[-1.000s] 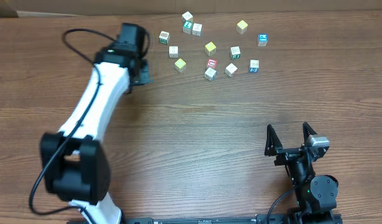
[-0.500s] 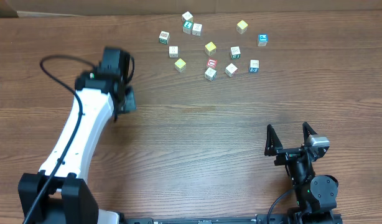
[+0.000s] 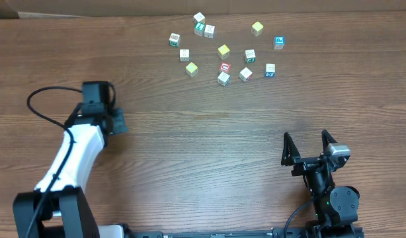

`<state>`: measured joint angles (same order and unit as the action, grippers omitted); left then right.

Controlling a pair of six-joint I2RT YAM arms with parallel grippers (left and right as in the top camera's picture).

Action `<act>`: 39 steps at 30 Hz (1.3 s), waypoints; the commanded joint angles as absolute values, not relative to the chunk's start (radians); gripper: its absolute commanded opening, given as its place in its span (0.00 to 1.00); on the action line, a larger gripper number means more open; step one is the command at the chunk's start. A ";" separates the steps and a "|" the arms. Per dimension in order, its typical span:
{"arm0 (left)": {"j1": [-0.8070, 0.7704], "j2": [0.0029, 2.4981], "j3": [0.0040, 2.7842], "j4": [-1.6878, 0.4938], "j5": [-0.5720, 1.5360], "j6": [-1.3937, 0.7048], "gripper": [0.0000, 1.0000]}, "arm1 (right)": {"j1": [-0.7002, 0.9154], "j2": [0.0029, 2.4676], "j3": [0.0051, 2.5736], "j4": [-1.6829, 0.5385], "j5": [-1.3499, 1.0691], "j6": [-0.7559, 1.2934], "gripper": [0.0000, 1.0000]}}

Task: Form a horizontal line
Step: 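Grasp the I block, carry it left-forward and set it down, then reach the left gripper to the yellow G block and grasp it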

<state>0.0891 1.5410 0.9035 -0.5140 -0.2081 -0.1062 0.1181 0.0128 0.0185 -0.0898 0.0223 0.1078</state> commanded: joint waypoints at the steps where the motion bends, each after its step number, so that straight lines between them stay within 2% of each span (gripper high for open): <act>1: 0.144 1.598 0.886 -0.465 -0.081 0.094 0.04 | 0.115 0.003 0.008 -0.083 0.016 0.103 1.00; 6: 0.142 1.683 0.886 -0.381 -0.052 0.220 0.05 | 0.115 0.003 0.008 -0.083 0.016 0.103 1.00; 13: 0.142 1.811 0.886 -0.354 -0.054 0.236 0.07 | 0.115 0.003 0.008 -0.083 0.016 0.103 1.00; 15: 0.142 1.816 0.886 -0.355 -0.054 0.236 0.18 | 0.115 0.003 0.008 -0.083 0.016 0.103 1.00; 16: 0.142 1.814 0.888 -0.355 -0.054 0.236 0.28 | 0.115 0.003 0.008 -0.083 0.016 0.103 1.00; 17: 0.142 1.813 0.890 -0.355 -0.054 0.235 0.34 | 0.115 0.003 0.008 -0.083 0.016 0.103 1.00; 18: 0.142 1.803 0.899 -0.363 -0.054 0.228 0.45 | 0.115 0.003 0.008 -0.083 0.016 0.103 1.00; 21: 0.142 1.780 0.925 -0.387 -0.054 0.224 0.67 | 0.115 0.003 0.008 -0.083 0.016 0.103 1.00; 23: 0.142 1.758 0.955 -0.416 -0.055 0.224 0.77 | 0.115 0.003 0.008 -0.083 0.016 0.103 1.00; 25: 0.142 1.729 1.002 -0.468 -0.055 0.223 0.82 | 0.115 0.003 0.008 -0.083 0.016 0.103 1.00; 26: 0.142 1.723 1.013 -0.480 -0.054 0.220 0.88 | 0.115 0.003 0.008 -0.083 0.016 0.103 1.00; 28: 0.141 1.698 1.066 -0.536 -0.054 0.199 0.94 | 0.115 0.003 0.008 -0.083 0.016 0.103 1.00; 29: 0.137 1.681 1.112 -0.583 -0.053 0.191 1.00 | 0.115 0.003 0.008 -0.083 0.016 0.103 1.00; 36: 0.039 1.631 1.528 -0.857 0.016 0.078 1.00 | 0.115 0.003 0.008 -0.083 0.016 0.103 1.00; 39: -0.041 1.633 1.644 -0.854 0.020 -0.007 1.00 | 0.115 0.003 0.008 -0.083 0.016 0.103 1.00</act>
